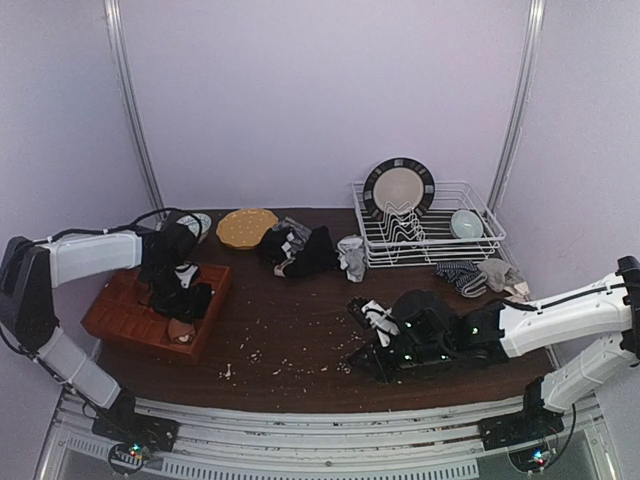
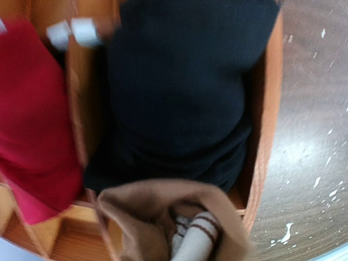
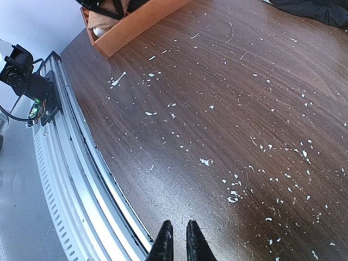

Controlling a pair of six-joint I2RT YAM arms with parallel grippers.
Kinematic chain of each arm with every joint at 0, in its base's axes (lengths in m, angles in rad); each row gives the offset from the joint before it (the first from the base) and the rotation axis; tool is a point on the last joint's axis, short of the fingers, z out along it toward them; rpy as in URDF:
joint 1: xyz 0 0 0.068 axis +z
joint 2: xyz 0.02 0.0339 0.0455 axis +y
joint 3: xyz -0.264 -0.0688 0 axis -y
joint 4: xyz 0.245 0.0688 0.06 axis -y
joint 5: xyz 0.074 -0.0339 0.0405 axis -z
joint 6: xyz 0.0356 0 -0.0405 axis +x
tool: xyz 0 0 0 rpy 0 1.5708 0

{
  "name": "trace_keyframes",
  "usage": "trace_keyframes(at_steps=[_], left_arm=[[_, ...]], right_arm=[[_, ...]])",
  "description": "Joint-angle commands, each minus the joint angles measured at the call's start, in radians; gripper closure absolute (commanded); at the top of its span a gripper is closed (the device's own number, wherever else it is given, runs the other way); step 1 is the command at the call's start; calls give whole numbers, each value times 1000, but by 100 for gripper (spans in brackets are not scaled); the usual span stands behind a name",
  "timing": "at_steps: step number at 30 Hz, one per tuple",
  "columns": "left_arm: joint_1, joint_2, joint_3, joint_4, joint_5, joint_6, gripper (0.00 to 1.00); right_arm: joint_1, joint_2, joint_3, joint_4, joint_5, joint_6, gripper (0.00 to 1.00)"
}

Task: Roll the underwear
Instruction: Place the underwear in the storage box.

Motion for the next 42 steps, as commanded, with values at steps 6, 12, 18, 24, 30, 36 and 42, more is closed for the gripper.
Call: trace_keyframes(at_steps=[6, 12, 18, 24, 30, 36, 42], left_arm=[[-24, -13, -131, 134, 65, -136, 100], [-106, 35, -190, 258, 72, -194, 100], [-117, 58, -187, 258, 23, -262, 100], [-133, 108, -253, 338, 55, -340, 100], [-138, 49, -251, 306, 35, -370, 73], [-138, -116, -205, 174, -62, -372, 59], [-138, -209, -175, 105, -74, -354, 55]], right_arm=[[-2, -18, -10, 4, 6, -8, 91], [-2, -18, -5, 1, 23, -9, 91], [-1, -31, -8, -12, 31, -9, 91], [-2, -31, -12, -9, 43, -11, 91], [-2, -35, -3, -30, 47, -17, 91], [-3, -50, 8, -54, 71, -25, 90], [-4, -44, 21, -62, 75, -25, 90]])
